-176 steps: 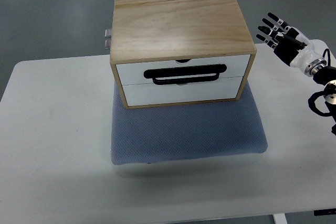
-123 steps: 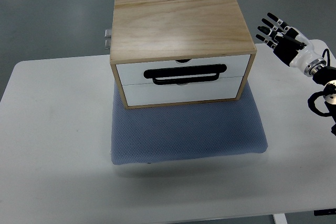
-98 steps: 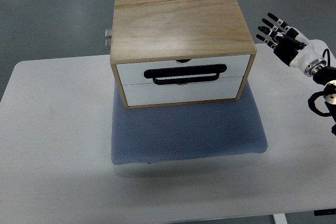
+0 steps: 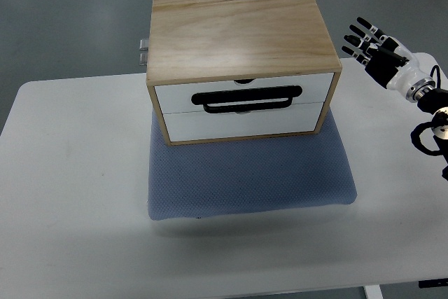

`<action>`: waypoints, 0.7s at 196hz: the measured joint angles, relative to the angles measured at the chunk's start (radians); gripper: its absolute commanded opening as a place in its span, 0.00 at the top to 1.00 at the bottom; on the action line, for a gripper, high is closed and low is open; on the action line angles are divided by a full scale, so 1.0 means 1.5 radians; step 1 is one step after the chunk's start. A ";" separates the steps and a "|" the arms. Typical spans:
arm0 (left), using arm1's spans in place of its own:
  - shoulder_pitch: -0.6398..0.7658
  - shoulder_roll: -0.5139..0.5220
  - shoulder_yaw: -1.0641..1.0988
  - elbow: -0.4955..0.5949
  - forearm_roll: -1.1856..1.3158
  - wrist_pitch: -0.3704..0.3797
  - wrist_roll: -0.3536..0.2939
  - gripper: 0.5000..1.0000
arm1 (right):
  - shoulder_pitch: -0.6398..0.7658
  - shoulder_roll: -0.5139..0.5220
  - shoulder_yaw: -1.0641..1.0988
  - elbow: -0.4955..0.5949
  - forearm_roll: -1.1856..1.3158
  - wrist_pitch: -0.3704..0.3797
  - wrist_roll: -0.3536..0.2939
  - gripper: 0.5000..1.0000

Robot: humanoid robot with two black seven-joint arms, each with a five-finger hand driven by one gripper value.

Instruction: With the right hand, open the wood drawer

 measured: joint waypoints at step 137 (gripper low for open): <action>0.000 0.000 0.000 0.000 0.000 0.000 0.000 0.00 | 0.000 -0.002 0.000 -0.003 0.000 -0.002 0.000 0.11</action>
